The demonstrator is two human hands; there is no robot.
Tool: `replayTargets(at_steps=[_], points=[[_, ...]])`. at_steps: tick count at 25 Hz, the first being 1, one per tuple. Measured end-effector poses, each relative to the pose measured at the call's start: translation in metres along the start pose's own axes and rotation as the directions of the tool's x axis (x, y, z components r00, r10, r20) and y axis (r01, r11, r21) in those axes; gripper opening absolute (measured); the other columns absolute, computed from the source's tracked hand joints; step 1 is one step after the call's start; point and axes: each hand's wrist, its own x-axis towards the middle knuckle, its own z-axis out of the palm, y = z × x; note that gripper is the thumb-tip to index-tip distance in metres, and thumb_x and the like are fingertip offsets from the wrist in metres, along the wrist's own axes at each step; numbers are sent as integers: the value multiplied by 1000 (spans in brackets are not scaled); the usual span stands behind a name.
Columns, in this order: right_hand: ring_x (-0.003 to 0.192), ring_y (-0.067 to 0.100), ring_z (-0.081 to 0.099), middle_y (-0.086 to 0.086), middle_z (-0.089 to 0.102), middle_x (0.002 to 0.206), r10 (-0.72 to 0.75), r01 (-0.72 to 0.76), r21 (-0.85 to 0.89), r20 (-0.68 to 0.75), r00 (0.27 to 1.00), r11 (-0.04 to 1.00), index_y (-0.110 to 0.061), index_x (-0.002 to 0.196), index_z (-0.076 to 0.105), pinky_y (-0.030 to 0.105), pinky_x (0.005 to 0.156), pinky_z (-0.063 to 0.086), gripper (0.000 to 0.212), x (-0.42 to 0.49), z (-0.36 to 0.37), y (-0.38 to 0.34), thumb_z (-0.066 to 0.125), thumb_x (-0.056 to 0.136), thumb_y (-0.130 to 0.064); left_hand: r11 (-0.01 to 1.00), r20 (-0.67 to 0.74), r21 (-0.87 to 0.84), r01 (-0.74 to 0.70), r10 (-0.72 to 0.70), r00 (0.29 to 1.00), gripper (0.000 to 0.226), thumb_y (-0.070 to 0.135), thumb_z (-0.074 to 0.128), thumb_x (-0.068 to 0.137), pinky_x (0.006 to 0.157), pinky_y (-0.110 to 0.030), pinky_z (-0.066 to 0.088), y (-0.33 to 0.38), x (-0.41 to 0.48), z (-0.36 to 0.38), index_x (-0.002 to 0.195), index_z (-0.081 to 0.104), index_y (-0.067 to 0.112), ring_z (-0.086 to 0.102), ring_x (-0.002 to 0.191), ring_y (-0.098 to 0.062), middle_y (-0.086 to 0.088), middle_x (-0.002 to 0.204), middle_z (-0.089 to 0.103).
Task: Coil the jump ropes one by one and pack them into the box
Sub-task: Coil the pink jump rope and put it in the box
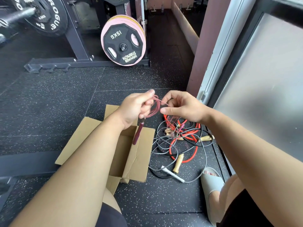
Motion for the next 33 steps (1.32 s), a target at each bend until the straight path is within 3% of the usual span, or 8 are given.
replayTargets(at_steps=[4, 8, 12, 15, 17, 19, 22, 33], points=[[66, 9, 55, 4, 63, 80, 18, -19, -22, -28, 999, 1000, -9, 103, 65, 16, 62, 46, 20, 1, -8, -3, 71, 88, 2, 990, -136, -140, -14, -5, 991, 45, 35, 42, 104, 50, -27, 20, 0, 3, -9, 63, 43, 18, 23, 40, -12, 7, 42, 23], [72, 20, 60, 7, 65, 84, 26, -42, -106, -152, 988, 993, -14, 94, 67, 35, 69, 53, 24, 0, -10, 0, 68, 85, 9, 990, -161, -138, -8, -15, 987, 44, 35, 43, 104, 52, -28, 19, -1, 4, -7, 63, 44, 19, 23, 41, -12, 7, 43, 24], [61, 11, 48, -4, 55, 66, 80, -107, -132, -191, 978, 985, -16, 75, 58, 31, 61, 41, 11, -3, -6, 2, 67, 75, -10, 992, -180, -129, 1, -25, 983, 43, 35, 44, 104, 52, -29, 20, -1, 5, -7, 64, 42, 18, 22, 42, -13, 8, 42, 24], [52, 7, 31, -9, 40, 58, 70, -131, -261, -232, 970, 956, -19, 69, 41, 26, 51, 30, 41, -3, 2, 3, 80, 83, -27, 997, -172, -76, 19, -32, 984, 44, 36, 43, 104, 52, -27, 24, 0, 5, -3, 64, 42, 18, 24, 42, -14, 8, 42, 24], [50, 6, 32, -9, 42, 58, 71, -162, -312, -284, 956, 936, -19, 71, 43, 27, 52, 32, 34, -1, 6, 2, 74, 85, -19, 998, -178, -65, 17, -29, 984, 43, 35, 43, 104, 51, -26, 25, 0, 5, -2, 65, 42, 17, 24, 43, -14, 8, 42, 25], [58, 8, 48, -3, 57, 70, 123, -186, -219, -271, 955, 958, -14, 85, 57, 28, 61, 41, 8, -1, 4, 0, 57, 87, -6, 996, -213, -90, 3, -22, 977, 42, 34, 45, 103, 51, -27, 25, 0, 7, -4, 65, 42, 18, 23, 46, -16, 7, 43, 25], [86, 18, 66, 4, 73, 95, 183, -221, -139, -244, 952, 965, -13, 101, 70, 31, 82, 53, 38, 0, -1, 5, 35, 87, -5, 993, -288, -115, -5, -28, 957, 41, 34, 48, 102, 52, -27, 25, -2, 8, -13, 64, 44, 20, 24, 46, -16, 7, 44, 26], [56, 21, 63, 3, 74, 74, 540, -303, 475, -511, 669, 826, -14, 88, 72, 24, 56, 40, 35, 0, -22, -6, 38, 86, -8, 1000, -532, 4, 29, -23, 847, 42, 33, 46, 104, 43, -23, 26, -6, 10, -29, 65, 41, 19, 26, 42, -13, 9, 42, 30]])
